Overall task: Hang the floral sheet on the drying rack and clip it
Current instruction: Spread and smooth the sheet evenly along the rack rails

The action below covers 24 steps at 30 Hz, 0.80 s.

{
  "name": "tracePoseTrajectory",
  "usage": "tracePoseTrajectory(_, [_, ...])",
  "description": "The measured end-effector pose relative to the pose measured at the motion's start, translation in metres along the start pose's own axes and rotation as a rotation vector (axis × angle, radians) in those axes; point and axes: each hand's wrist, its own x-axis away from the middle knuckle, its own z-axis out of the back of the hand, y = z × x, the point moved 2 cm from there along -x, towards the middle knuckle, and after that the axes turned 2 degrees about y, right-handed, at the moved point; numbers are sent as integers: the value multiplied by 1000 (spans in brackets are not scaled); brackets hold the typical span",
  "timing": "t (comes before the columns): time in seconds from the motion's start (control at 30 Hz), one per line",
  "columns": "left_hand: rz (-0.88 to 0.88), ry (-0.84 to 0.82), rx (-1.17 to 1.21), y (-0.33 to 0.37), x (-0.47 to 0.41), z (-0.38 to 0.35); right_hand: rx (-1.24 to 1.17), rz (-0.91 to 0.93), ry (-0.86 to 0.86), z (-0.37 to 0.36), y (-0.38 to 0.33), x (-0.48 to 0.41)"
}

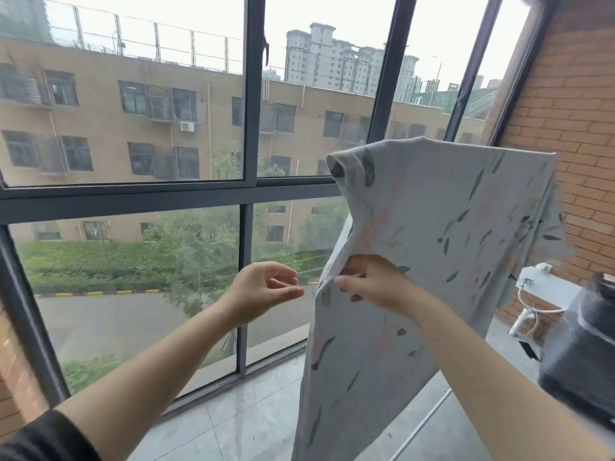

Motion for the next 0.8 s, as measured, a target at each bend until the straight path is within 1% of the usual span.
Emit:
tracePoseTrajectory(0.03, [-11, 8, 28, 9, -3, 4, 1, 15, 3, 10, 0, 3])
tracePoseTrajectory(0.07, [-29, 35, 49, 19, -8, 9, -32, 15, 52, 23, 0, 6])
tracePoseTrajectory(0.1, [-53, 82, 71, 32, -12, 13, -42, 22, 145, 39, 1, 8])
tracePoseTrajectory(0.13, [-79, 145, 95, 46, -18, 17, 1, 58, 269, 57, 1, 9])
tracePoseTrajectory(0.2, [-137, 257, 122, 77, -31, 24, 163, 137, 483, 89, 3, 8])
tracePoseTrajectory(0.27, [-200, 333, 78, 108, -44, 25, 218, 196, 611, 115, 5, 1])
tracePoseTrajectory(0.3, [-222, 355, 32, 123, -51, 24, 219, 219, 648, 125, 5, -4])
tracePoseTrajectory(0.37, [-229, 388, -79, 151, -68, 18, 216, 256, 662, 140, 4, -16])
tracePoseTrajectory(0.47, [-154, 409, -299, 174, -100, 8, 251, 313, 644, 153, 3, -35])
tracePoseTrajectory(0.5, [-146, 398, -330, 175, -109, 6, 265, 326, 648, 157, 4, -40])
tracePoseTrajectory(0.63, [-227, 358, -180, 158, -110, -3, 291, 359, 668, 171, 4, -58])
tracePoseTrajectory(0.73, [-239, 422, -174, 130, -89, -15, 344, 364, 664, 176, 3, -72])
tracePoseTrajectory(0.8, [-227, 483, -163, 107, -81, -21, 365, 344, 623, 176, 0, -83])
